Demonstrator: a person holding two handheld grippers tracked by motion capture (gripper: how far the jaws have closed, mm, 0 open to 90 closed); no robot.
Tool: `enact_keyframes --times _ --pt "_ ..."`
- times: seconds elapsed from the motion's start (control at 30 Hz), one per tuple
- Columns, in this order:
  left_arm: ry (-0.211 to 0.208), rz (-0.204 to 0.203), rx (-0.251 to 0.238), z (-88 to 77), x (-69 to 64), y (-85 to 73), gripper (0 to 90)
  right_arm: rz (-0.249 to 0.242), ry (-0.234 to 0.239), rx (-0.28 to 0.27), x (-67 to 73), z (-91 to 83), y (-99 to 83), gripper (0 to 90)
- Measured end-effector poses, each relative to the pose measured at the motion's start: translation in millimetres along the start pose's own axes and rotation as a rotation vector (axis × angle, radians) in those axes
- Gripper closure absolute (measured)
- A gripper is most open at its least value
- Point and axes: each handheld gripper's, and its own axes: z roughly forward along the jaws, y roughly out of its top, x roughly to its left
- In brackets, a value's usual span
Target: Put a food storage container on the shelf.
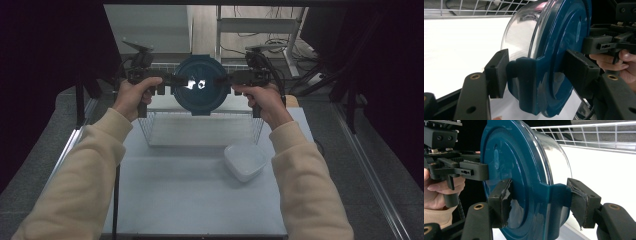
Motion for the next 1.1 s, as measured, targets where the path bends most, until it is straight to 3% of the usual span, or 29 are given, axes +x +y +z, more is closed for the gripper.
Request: enact_keyframes --times 0.23,0.43,0.53,0.8,1.03,1.1 --pt "-0.020 -0.035 0.031 14.9 16.5 4.4 38.0 0.039 -0.021 0.023 -16.6 9.9 3.2 38.6" --pt "-0.036 -0.069 0.025 22.9 27.7 8.8 38.2 0.070 -0.023 0.009 -26.9 15.0 6.7 38.5" --pt "-0.049 -0.106 0.023 26.4 34.2 11.6 38.3 0.089 -0.019 0.011 -30.7 17.1 8.7 38.4" --pt "-0.079 -0.216 0.015 36.9 52.8 17.3 38.0 0.180 -0.009 0.021 -45.2 28.1 14.2 35.8" --pt "-0.084 -0.262 0.004 44.6 61.5 18.1 37.3 0.303 0.010 0.006 -61.1 36.6 13.4 35.1" --pt "-0.083 -0.272 0.002 46.0 62.7 18.1 37.2 0.307 0.010 0.003 -63.1 37.5 13.1 35.1"
